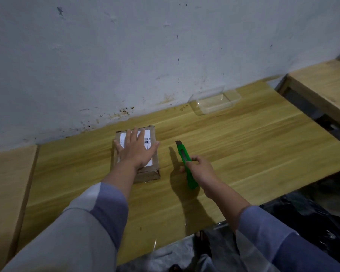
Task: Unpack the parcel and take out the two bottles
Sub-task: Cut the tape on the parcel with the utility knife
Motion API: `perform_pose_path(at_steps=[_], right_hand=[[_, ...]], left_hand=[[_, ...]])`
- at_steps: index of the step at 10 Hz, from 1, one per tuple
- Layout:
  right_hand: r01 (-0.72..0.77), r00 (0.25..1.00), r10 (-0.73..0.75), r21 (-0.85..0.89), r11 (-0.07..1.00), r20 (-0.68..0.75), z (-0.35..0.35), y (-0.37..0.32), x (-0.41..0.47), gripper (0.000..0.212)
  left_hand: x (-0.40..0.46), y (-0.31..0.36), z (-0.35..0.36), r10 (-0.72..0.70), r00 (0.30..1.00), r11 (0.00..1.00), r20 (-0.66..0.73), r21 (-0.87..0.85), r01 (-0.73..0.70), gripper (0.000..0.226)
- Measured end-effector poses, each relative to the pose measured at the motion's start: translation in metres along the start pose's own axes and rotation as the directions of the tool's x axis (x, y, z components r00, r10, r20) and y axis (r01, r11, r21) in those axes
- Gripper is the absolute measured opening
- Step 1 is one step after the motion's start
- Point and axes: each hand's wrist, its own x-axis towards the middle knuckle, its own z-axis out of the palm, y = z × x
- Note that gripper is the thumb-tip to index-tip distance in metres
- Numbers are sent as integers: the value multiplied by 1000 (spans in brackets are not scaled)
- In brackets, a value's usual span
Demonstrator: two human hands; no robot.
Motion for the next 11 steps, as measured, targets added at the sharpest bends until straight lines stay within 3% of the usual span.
perform_pose_path(at_steps=[3,6,9,11], right_hand=[[70,994,-63,-76,995,94,19,-14,28,39],[46,990,-59,98,994,132,28,-26,42,40],[1,983,-27,142,990,181,24,-25,45,50],[3,985,-35,183,983,169,27,-26,46,46]], left_hand=[[4,2,18,-30,991,999,-132,40,36,74],[5,3,22,-43,983,998,-181,28,49,71],[4,2,22,-28,983,999,-179,30,34,72],[3,2,21,-28,985,999,-171,17,31,71]])
